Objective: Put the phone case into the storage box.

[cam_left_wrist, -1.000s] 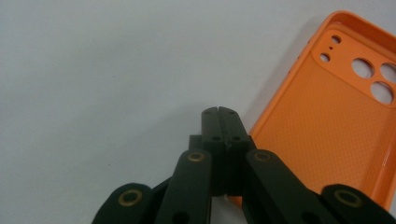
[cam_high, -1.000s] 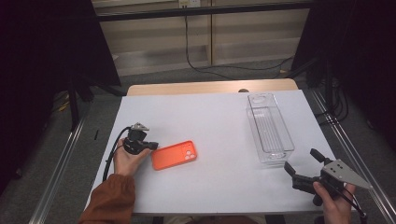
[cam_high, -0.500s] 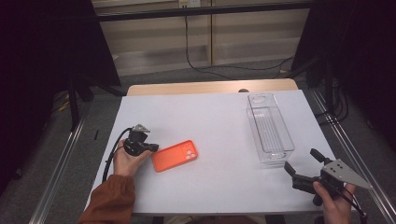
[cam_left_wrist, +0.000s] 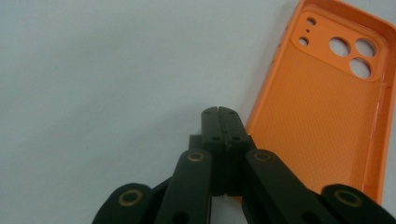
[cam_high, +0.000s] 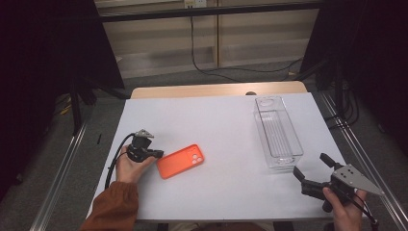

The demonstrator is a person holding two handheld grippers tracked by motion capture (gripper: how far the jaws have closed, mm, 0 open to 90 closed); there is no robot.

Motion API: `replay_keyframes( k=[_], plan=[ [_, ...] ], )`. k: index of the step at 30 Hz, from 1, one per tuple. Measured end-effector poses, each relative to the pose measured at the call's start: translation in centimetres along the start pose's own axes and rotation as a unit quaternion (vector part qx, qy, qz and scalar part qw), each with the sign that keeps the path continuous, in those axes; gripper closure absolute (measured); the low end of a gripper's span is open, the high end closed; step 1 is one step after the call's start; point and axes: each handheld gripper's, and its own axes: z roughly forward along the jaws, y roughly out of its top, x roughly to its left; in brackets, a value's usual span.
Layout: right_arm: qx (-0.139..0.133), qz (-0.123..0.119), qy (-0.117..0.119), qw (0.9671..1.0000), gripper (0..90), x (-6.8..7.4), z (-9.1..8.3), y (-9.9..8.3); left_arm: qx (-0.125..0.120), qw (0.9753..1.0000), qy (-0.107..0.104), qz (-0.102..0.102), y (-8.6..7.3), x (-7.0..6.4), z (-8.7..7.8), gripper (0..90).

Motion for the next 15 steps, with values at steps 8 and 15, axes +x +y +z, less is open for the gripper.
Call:
replay_keyframes(
  k=[8, 15],
  plan=[
    [0.000, -0.001, 0.000, 1.0000, 0.5, 0.03, -0.01, 0.00, 0.002, 1.0000, 0.002, 0.006, -0.19, -0.42, -0.16, 90.0],
    [0.001, 0.000, 0.001, 1.0000, 0.5, 0.04, -0.04, 0.00, 0.003, 1.0000, -0.002, 0.008, -0.39, -0.71, -0.26, 90.0]
  ],
)
